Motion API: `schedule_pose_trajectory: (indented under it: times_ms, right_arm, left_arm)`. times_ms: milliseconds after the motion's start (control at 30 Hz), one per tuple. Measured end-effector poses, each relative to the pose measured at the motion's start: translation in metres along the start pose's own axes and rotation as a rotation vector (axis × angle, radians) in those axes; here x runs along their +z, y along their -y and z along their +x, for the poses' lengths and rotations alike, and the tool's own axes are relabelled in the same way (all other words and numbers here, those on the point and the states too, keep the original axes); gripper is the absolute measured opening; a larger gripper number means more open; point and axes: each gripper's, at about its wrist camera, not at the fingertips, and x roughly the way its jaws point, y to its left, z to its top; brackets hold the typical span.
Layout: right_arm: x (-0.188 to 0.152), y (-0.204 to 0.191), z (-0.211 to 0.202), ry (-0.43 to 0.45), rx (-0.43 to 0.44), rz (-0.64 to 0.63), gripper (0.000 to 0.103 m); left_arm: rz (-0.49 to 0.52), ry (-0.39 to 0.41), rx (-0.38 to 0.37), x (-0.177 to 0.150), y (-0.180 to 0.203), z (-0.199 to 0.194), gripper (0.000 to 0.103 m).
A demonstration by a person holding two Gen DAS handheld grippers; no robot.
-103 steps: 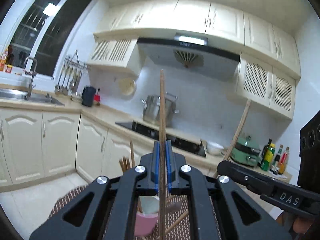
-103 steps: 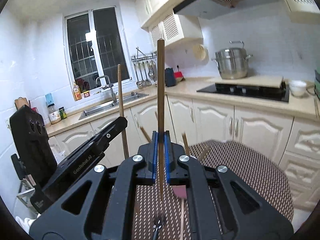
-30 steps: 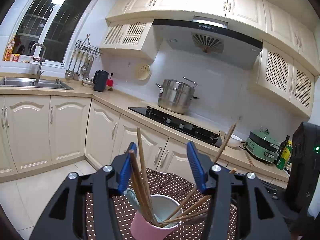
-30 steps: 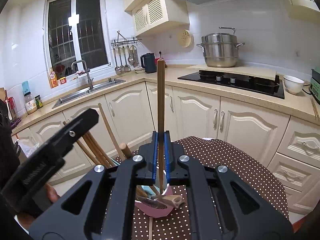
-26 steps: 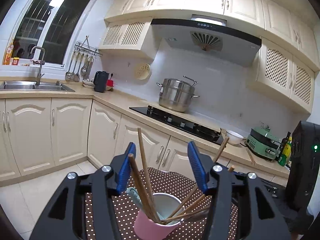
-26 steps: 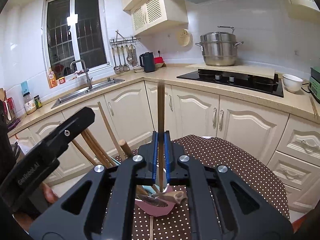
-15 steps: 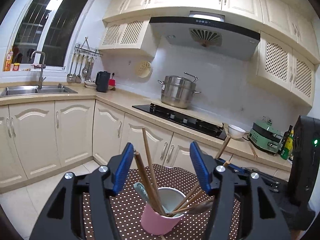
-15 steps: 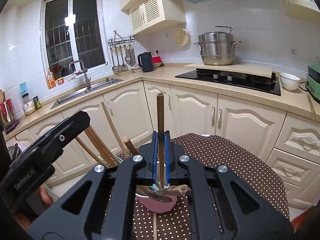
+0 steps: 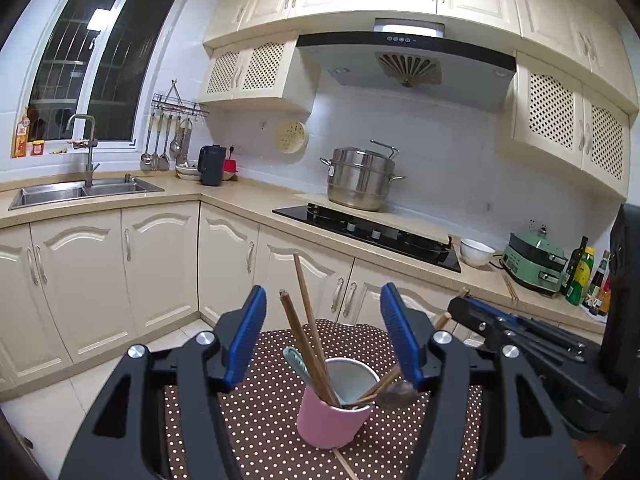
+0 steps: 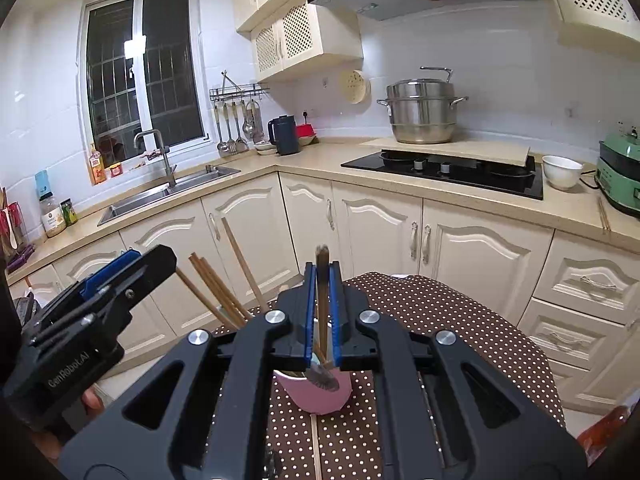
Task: Organize utensils
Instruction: 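Move both open tools back down toward the fork and last chopstick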
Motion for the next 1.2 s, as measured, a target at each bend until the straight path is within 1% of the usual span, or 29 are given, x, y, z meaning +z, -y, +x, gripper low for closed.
schedule_pose_trajectory:
  times_ms: [167,200,233,267,300,367,800,867,967,1200]
  right_arm:
    - [0.001,-0.005,-0.015,0.009,-0.005,0.001,0.008]
    - [0.0,-0.006,-0.018,0.008,-0.007,0.003,0.009]
    - [0.0,-0.006,-0.021,0.008,-0.009,0.005,0.022]
    - [0.0,-0.006,-0.023,0.01,-0.012,0.008,0.033]
    - [0.0,-0.006,-0.026,0.016,-0.015,0.012,0.059]
    - [-0.001,-0.007,-0.035,0.034,-0.018,0.011,0.06]
    - [-0.005,-0.012,-0.074,0.077,-0.018,0.016,0.06]
    - [-0.007,-0.012,-0.081,0.085,-0.022,0.019,0.061]
    - [-0.011,-0.008,-0.093,0.1,-0.031,0.027,0.063]
    - [-0.032,0.003,-0.106,0.089,-0.046,0.046,0.065]
  left_arm:
    - [0.01,-0.003,-0.002,0.0,0.005,-0.016,0.06]
    - [0.011,-0.005,-0.003,0.001,0.006,-0.018,0.06]
    - [0.013,-0.007,-0.004,0.0,0.007,-0.021,0.06]
    - [0.015,-0.007,-0.005,0.0,0.008,-0.023,0.061]
    - [0.02,-0.008,-0.005,0.0,0.008,-0.028,0.061]
    - [0.024,-0.006,-0.005,0.0,0.01,-0.034,0.061]
    - [0.044,-0.013,0.01,-0.001,0.014,-0.07,0.063]
    - [0.052,-0.01,0.012,-0.002,0.015,-0.075,0.067]
    - [0.07,-0.004,0.019,-0.006,0.019,-0.084,0.07]
    - [0.104,-0.036,0.031,-0.022,0.03,-0.089,0.07]
